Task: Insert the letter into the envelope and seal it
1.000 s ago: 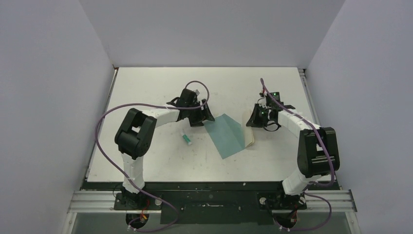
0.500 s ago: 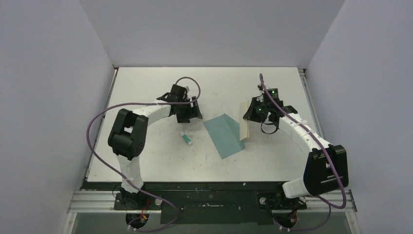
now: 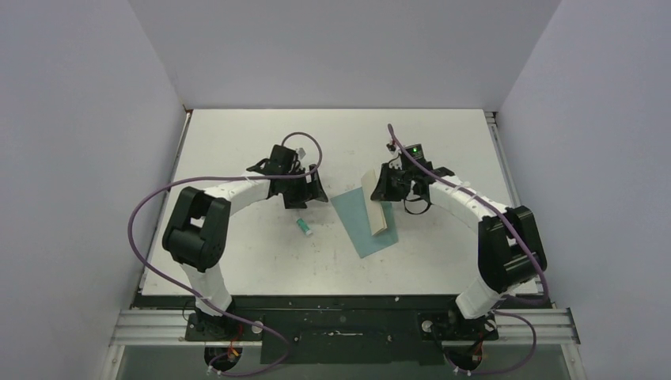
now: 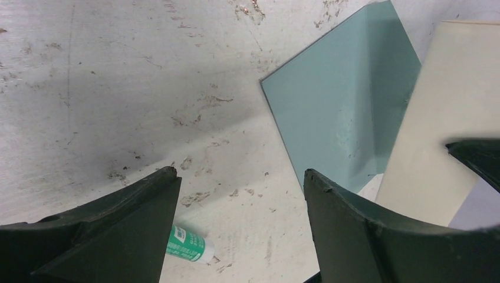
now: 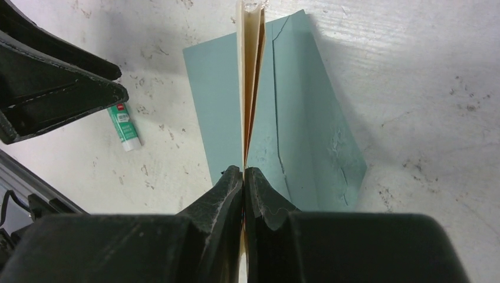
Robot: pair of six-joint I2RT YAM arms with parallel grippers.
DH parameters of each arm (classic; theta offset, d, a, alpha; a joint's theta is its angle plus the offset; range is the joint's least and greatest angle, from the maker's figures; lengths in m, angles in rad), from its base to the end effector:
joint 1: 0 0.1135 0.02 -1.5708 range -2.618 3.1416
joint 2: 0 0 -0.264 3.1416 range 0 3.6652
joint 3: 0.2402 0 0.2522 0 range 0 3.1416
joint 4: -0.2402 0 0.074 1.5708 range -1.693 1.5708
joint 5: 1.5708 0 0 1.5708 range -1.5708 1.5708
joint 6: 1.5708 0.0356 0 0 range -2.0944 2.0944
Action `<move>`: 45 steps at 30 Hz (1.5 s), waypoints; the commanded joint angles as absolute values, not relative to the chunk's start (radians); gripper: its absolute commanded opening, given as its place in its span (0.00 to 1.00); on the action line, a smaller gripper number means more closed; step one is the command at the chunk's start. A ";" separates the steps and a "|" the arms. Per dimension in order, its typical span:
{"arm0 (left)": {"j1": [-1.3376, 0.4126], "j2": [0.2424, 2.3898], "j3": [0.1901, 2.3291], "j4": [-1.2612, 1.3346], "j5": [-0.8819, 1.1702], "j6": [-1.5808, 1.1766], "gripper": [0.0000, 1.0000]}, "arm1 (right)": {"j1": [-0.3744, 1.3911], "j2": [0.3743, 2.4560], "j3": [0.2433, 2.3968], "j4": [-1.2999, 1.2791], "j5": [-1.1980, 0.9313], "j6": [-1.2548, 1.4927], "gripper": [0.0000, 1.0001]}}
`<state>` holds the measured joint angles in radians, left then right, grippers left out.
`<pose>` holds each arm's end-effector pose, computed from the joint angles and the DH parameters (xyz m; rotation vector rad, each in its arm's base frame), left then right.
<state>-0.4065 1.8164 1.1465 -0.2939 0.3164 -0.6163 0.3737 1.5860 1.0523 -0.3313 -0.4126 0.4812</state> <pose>0.3400 -0.1584 0.1759 -0.1462 2.6568 -0.7770 0.3063 0.1354 0.2234 -0.0588 2.5362 0.8679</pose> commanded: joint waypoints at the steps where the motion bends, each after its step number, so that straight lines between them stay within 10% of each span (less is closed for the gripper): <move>1: -0.426 1.775 1.152 -0.257 0.355 -0.620 0.76 | 0.367 1.638 1.113 -0.318 -0.471 0.380 0.05; 45: -0.503 1.947 1.191 -0.294 0.453 -0.745 0.55 | 0.356 1.694 0.898 -0.083 -0.363 0.486 0.05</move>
<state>-0.5014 1.9129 1.1675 -0.3294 0.4545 -0.6971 0.3313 1.7367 0.9169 -0.1551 -0.3920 0.4263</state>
